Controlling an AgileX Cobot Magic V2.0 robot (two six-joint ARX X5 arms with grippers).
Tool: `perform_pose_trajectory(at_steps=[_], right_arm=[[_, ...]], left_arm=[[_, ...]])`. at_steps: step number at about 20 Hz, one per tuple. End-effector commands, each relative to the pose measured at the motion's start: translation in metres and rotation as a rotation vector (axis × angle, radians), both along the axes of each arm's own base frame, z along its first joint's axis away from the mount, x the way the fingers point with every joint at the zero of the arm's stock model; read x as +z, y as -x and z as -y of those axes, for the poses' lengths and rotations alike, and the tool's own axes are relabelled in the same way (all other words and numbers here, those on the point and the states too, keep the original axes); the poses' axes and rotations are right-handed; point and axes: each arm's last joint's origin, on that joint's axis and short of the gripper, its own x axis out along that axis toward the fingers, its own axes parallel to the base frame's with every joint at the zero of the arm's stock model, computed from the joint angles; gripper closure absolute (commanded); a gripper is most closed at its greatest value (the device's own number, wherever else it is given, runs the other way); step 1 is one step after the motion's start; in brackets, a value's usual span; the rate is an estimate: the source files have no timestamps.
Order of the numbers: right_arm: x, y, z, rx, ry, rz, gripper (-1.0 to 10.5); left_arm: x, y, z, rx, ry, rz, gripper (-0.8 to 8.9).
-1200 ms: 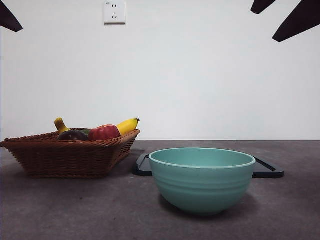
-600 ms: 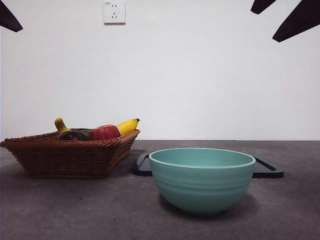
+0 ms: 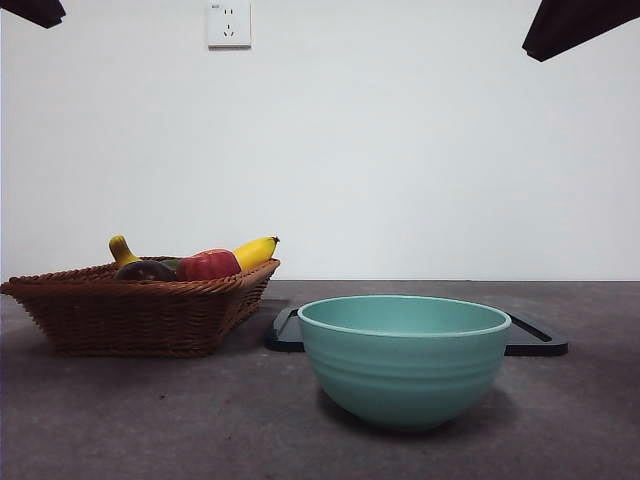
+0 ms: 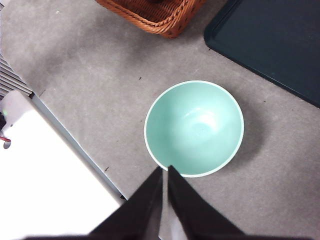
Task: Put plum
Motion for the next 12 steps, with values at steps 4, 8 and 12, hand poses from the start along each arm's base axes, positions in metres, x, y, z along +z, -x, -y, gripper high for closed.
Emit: perform_pose_trajectory(at_steps=[4, 8, 12], right_arm=[[0.004, -0.001, -0.002, 0.015, -0.005, 0.016, 9.4], [0.004, -0.001, -0.002, 0.015, -0.005, 0.016, 9.4], [0.004, -0.001, -0.002, 0.015, -0.005, 0.016, 9.4]], left_arm=[[0.003, -0.001, 0.001, -0.01, 0.003, 0.01, 8.02], [0.003, -0.001, 0.001, -0.01, 0.003, 0.01, 8.03], [0.018, 0.01, -0.007, -0.04, 0.008, 0.222, 8.03]])
